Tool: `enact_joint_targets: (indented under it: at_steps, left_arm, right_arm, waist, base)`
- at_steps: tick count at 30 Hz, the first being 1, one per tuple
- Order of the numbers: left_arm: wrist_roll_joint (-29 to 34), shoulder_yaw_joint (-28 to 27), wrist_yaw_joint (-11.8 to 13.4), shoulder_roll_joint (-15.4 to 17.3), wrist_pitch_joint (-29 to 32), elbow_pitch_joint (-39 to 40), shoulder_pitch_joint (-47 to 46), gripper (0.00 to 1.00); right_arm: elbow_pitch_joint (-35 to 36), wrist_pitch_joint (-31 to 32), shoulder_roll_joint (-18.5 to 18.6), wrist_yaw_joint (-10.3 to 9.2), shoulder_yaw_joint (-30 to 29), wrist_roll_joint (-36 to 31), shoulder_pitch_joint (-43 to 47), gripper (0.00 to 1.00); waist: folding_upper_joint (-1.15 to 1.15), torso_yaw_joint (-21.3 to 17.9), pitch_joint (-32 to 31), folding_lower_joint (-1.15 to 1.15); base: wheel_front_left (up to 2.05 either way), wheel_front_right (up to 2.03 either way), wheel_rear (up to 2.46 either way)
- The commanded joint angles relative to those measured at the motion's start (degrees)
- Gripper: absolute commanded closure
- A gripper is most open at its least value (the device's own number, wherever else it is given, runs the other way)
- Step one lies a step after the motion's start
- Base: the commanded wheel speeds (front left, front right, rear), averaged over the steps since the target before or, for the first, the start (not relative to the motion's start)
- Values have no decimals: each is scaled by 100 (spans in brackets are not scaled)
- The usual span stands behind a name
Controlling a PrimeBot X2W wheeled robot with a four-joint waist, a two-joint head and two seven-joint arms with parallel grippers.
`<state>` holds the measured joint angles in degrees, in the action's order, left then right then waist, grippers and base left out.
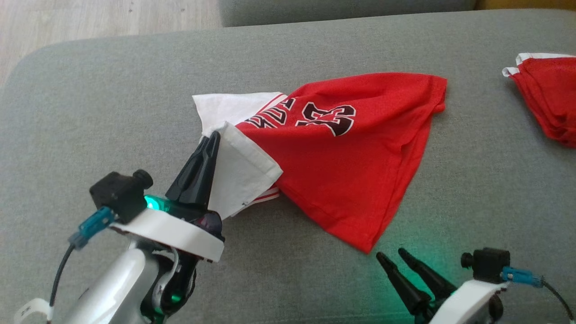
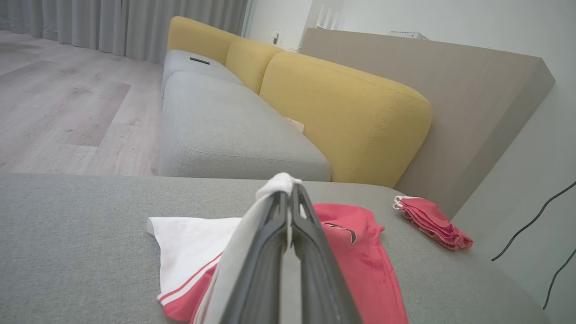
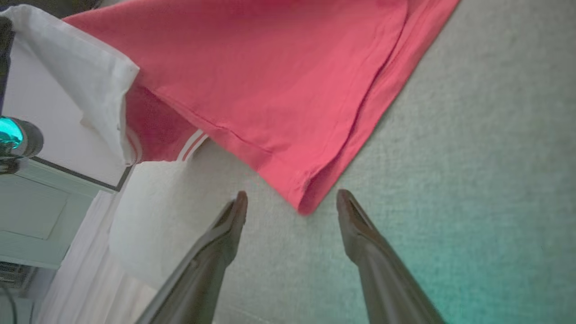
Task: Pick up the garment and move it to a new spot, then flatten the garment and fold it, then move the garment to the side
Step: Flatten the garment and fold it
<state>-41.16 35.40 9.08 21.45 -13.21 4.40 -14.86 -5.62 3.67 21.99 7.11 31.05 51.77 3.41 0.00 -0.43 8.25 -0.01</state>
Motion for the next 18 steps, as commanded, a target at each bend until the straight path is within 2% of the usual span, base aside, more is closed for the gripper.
enact_joint_targets:
  at_steps: [1, 6, 12, 18]
  left_arm:
    - [-24, -288, 32, 178, -55, 210, -183, 100]
    - [-29, -266, 41, 189, -45, 222, -163, 100]
    - [-19, -203, 31, 165, -1, 249, -217, 100]
    - [-1, -164, 50, 169, 44, 278, -257, 100]
  right_arm:
    - [256, 18, 139, 37, 56, 59, -75, 0]
    - [467, 123, 167, 37, 83, 258, -5, 0]
    - [220, 287, 42, 37, 176, 363, -137, 0]
    - [-62, 162, 5, 37, 216, 401, -327, 0]
  waist:
    - [0, 1, -2, 1]
    - [0, 47, 7, 1]
    - [0, 204, 56, 1]
    - [0, 325, 106, 1]
  base:
    - [0, 0, 0]
    - [0, 0, 0]
    - [0, 0, 0]
    - [0, 0, 0]
